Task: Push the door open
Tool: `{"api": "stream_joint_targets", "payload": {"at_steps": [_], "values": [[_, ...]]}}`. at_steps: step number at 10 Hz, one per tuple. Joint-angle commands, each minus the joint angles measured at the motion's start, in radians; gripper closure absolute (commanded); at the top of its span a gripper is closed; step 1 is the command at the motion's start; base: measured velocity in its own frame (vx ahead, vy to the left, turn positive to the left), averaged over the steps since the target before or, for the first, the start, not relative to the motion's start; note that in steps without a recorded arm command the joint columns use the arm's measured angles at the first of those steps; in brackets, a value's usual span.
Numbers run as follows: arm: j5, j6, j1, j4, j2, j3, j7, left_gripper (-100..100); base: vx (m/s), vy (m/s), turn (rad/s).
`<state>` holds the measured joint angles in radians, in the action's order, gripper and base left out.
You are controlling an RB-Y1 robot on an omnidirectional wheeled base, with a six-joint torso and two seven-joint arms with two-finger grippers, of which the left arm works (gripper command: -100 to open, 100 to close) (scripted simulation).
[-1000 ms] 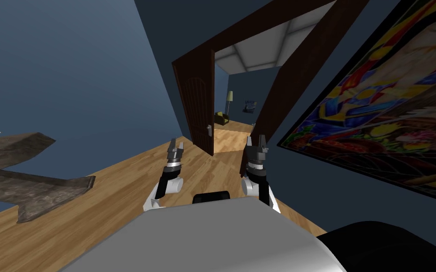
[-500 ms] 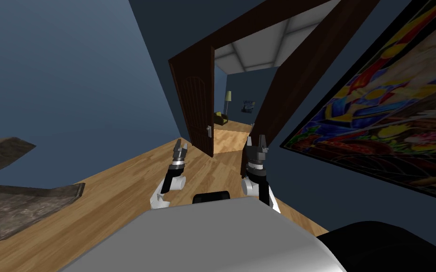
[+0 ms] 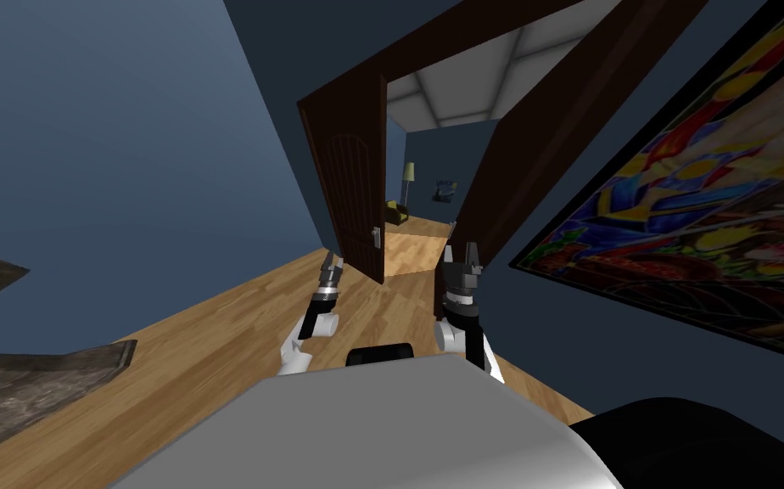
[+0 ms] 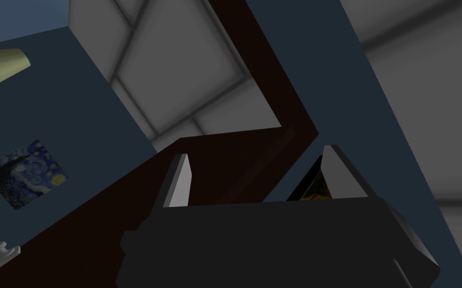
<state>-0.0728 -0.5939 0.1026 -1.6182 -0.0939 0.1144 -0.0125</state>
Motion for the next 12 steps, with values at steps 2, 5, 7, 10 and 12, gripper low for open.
{"api": "stream_joint_targets", "payload": {"at_steps": [2, 5, 7, 10, 12], "values": [[0.000, 0.003, -0.043, 0.070, -0.001, 0.011, 0.008, -100, 0.070, 0.068, -0.059], [-0.001, 0.009, -0.095, 0.154, -0.001, 0.024, 0.017, -100, 0.093, 0.088, -0.068], [-0.001, 0.012, -0.130, 0.210, 0.000, 0.032, 0.023, -100, 0.089, 0.071, -0.066], [-0.001, 0.018, -0.182, 0.294, 0.002, 0.045, 0.032, -100, 0.090, 0.073, -0.061], [-0.002, 0.021, -0.217, 0.351, 0.004, 0.054, 0.038, -100, 0.073, 0.079, -0.072]]}}
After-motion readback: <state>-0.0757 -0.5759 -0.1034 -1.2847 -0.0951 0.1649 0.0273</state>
